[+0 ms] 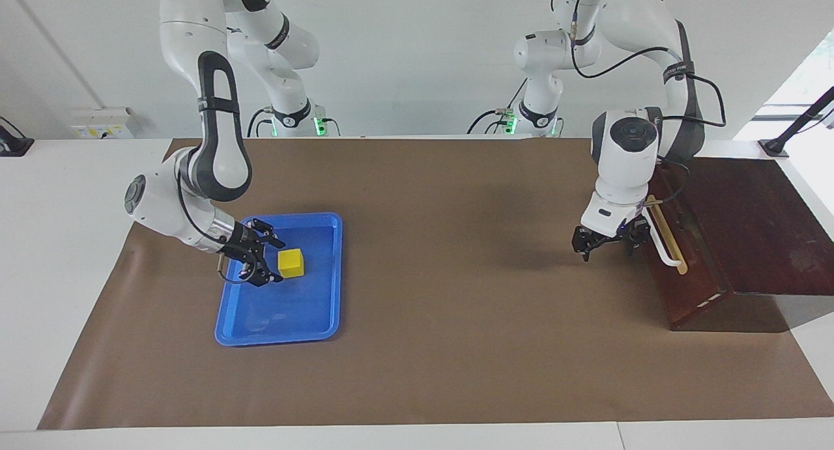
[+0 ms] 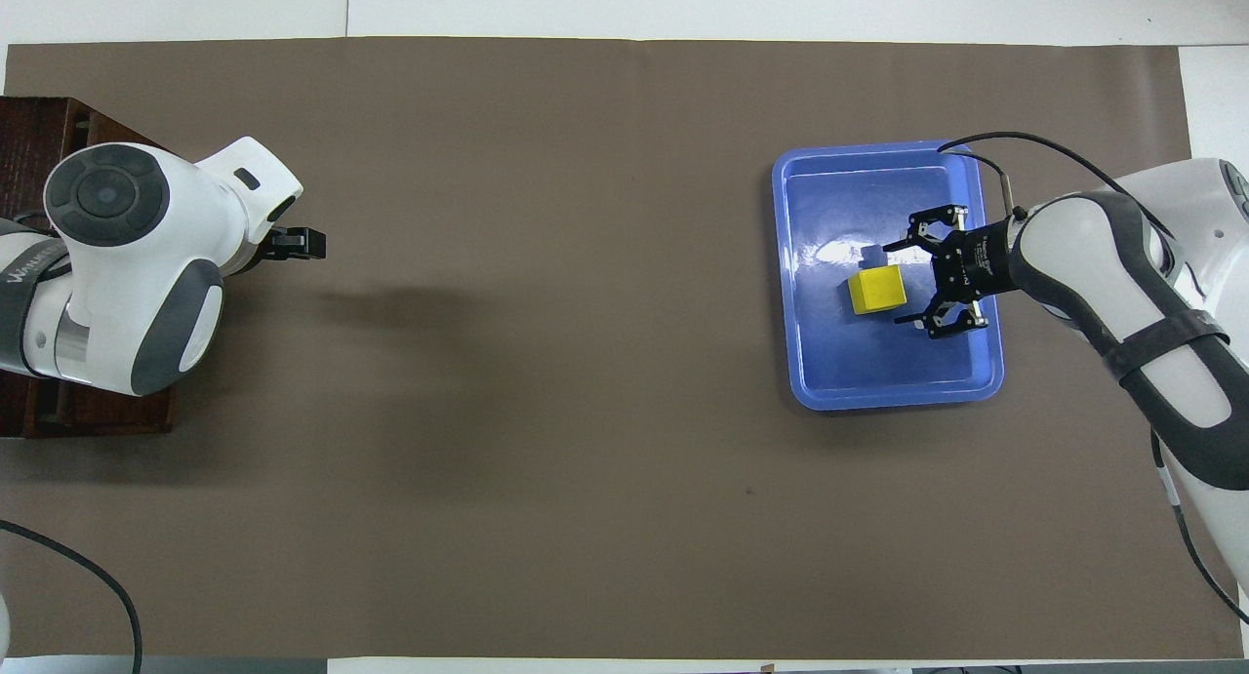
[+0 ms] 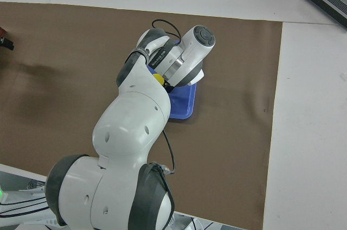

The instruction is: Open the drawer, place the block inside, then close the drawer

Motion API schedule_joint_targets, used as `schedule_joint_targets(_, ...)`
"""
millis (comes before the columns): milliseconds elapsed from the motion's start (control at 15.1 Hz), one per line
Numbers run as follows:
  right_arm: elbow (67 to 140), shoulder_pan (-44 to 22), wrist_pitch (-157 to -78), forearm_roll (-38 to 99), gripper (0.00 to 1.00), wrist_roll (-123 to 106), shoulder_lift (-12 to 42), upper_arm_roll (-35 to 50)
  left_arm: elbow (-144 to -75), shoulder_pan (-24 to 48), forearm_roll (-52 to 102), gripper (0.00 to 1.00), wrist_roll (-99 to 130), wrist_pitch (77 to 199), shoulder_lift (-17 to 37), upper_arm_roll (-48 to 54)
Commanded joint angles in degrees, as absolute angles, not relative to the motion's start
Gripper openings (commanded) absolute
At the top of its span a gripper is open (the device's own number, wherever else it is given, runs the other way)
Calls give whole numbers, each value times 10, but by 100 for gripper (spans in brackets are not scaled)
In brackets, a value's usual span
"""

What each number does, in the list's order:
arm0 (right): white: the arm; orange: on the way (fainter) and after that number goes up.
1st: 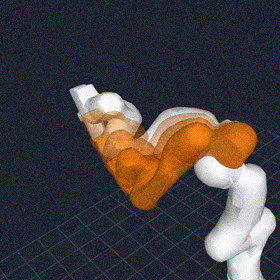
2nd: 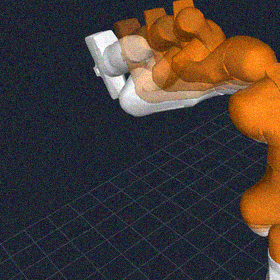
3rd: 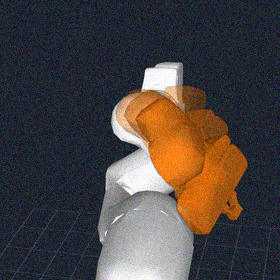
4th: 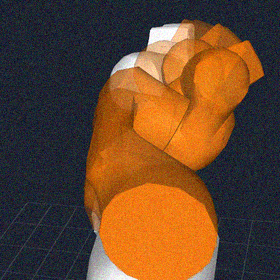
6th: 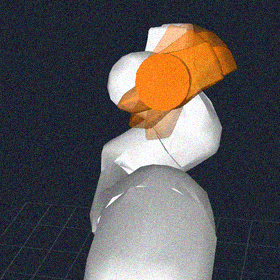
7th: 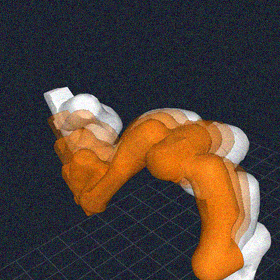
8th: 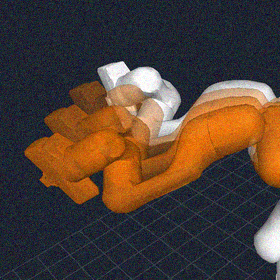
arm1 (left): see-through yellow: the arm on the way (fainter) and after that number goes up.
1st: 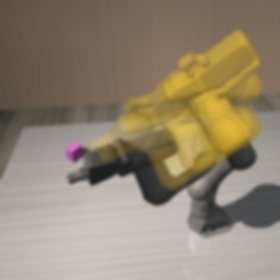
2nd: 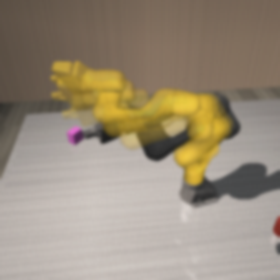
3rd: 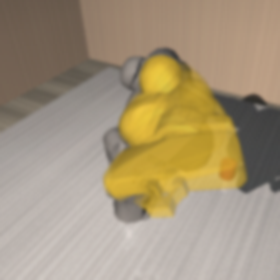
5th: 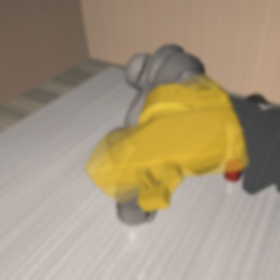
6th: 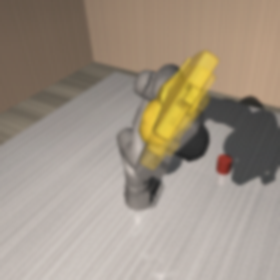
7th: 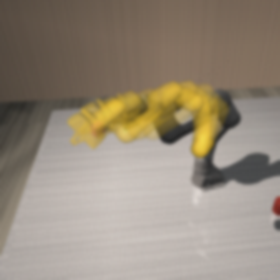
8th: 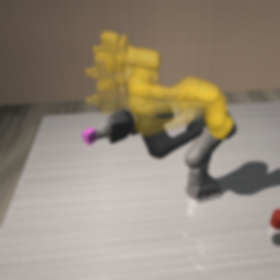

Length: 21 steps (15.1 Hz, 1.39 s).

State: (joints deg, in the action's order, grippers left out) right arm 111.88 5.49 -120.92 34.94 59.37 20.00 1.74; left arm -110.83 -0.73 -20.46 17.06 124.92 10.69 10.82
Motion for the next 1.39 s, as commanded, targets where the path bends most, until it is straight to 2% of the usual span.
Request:
schedule_joint_targets(0, 1134, 55, -1224, 371, 95, 571, 192, 18, -1041, 4, -260, 100, 166, 1170, 133, 100)
schedule_joint_targets(133, 1134, 55, -1225, 371, 90, 571, 192, 18, -1041, -1, -281, 100, 164, 1172, 133, 100)
schedule_joint_targets(266, 1134, 55, -1224, 371, 74, 562, 192, 18, -1045, -9, -282, 100, 156, 1179, 133, 100)
schedule_joint_targets(332, 1134, 56, -1223, 371, 56, 551, 192, 18, -1048, -17, -282, 100, 143, 1186, 133, 99)
schedule_joint_targets(465, 1134, 56, -1220, 371, 0, 546, 192, 18, -1049, -36, -282, 100, 114, 1201, 134, 100)
schedule_joint_targets(664, 1133, 54, -1224, 371, 0, 547, 192, 18, -1052, -49, -281, 100, 92, 1209, 133, 100)
schedule_joint_targets(930, 1133, 54, -1227, 371, 0, 547, 192, 18, -1101, -61, -281, 100, 93, 1266, 127, 100)
schedule_joint_targets(1328, 1107, 59, -1206, 370, 0, 551, 196, 18, -1099, -44, -273, 100, 145, 1288, 148, 103)
